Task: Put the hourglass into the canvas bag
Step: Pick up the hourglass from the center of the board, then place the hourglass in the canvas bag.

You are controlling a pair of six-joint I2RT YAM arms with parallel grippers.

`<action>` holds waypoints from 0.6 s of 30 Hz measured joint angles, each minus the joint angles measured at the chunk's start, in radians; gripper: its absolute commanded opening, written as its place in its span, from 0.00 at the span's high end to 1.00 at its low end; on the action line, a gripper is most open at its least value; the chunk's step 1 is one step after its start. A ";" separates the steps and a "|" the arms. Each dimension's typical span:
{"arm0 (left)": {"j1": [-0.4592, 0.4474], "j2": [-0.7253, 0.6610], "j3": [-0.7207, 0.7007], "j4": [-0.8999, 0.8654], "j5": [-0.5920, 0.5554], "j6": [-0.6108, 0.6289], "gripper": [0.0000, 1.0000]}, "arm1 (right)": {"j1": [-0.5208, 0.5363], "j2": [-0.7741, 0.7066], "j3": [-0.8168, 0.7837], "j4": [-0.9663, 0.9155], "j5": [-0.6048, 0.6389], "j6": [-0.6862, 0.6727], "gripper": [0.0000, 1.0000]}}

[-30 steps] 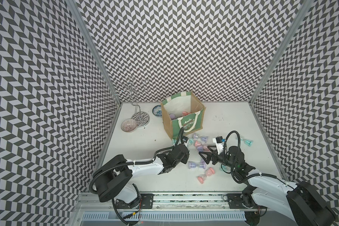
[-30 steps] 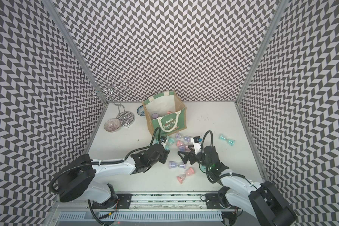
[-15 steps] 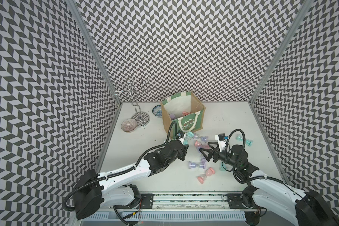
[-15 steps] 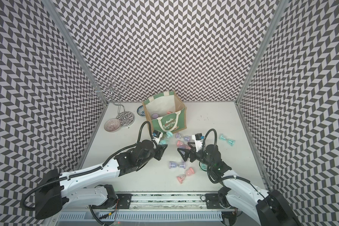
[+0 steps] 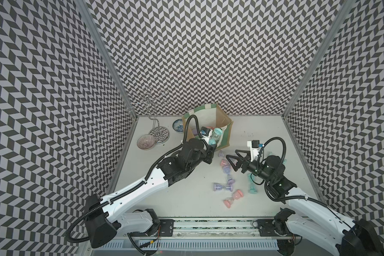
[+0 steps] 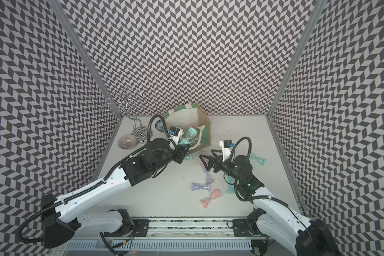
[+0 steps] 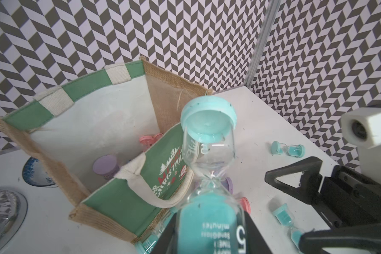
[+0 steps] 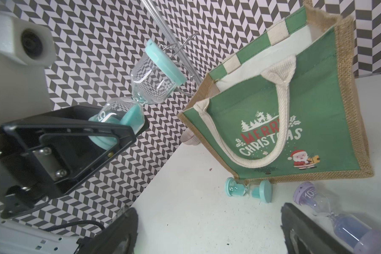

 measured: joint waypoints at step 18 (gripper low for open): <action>0.243 0.369 0.357 -0.098 0.052 0.075 0.74 | -0.002 0.127 0.160 -0.001 0.074 -0.004 0.01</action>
